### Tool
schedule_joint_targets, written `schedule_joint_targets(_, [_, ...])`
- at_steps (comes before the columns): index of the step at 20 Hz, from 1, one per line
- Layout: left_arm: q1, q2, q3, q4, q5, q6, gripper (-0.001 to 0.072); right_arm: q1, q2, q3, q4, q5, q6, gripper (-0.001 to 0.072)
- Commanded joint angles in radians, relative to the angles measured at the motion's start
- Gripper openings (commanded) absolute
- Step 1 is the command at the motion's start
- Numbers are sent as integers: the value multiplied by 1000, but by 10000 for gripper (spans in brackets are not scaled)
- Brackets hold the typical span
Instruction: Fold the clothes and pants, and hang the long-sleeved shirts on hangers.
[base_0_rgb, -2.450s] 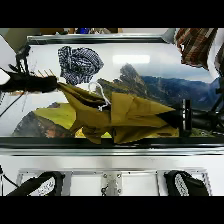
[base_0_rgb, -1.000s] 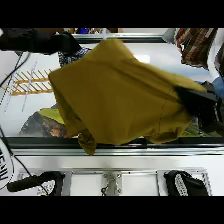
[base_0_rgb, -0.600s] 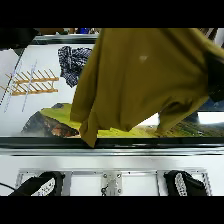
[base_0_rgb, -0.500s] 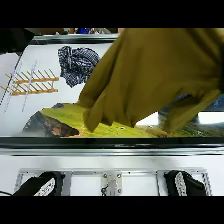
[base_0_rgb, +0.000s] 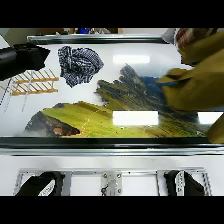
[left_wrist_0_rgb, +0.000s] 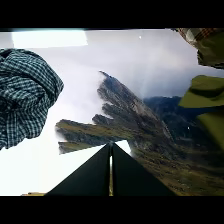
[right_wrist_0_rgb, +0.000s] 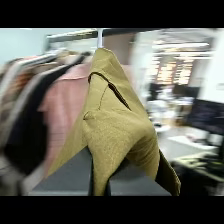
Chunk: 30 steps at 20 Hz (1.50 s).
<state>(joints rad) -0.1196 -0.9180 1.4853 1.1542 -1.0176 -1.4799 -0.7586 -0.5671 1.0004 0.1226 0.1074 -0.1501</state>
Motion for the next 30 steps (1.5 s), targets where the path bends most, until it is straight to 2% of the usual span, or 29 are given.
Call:
schedule_joint_targets(1, [-20,4,-25,5,27,0,17,-11,-26,85,-26,-256,-70,12])
schedule_joint_targets(5, [-19,1,-25,6,26,0,17,-39,-136,241,-180,-314,27,12])
schedule_joint_targets(9, [-19,1,-25,7,26,1,17,-74,-230,365,-183,-341,34,12])
schedule_joint_targets(13, [-19,1,-25,7,26,11,17,-125,-272,393,-179,-358,34,13])
schedule_joint_targets(23, [-19,0,-25,6,26,11,17,-231,-301,348,41,-399,14,13])
schedule_joint_targets(25, [-19,0,-25,6,26,11,17,-231,-291,306,63,-399,-19,13])
schedule_joint_targets(30, [-19,1,-25,6,27,11,17,-231,-248,232,73,-396,-19,16])
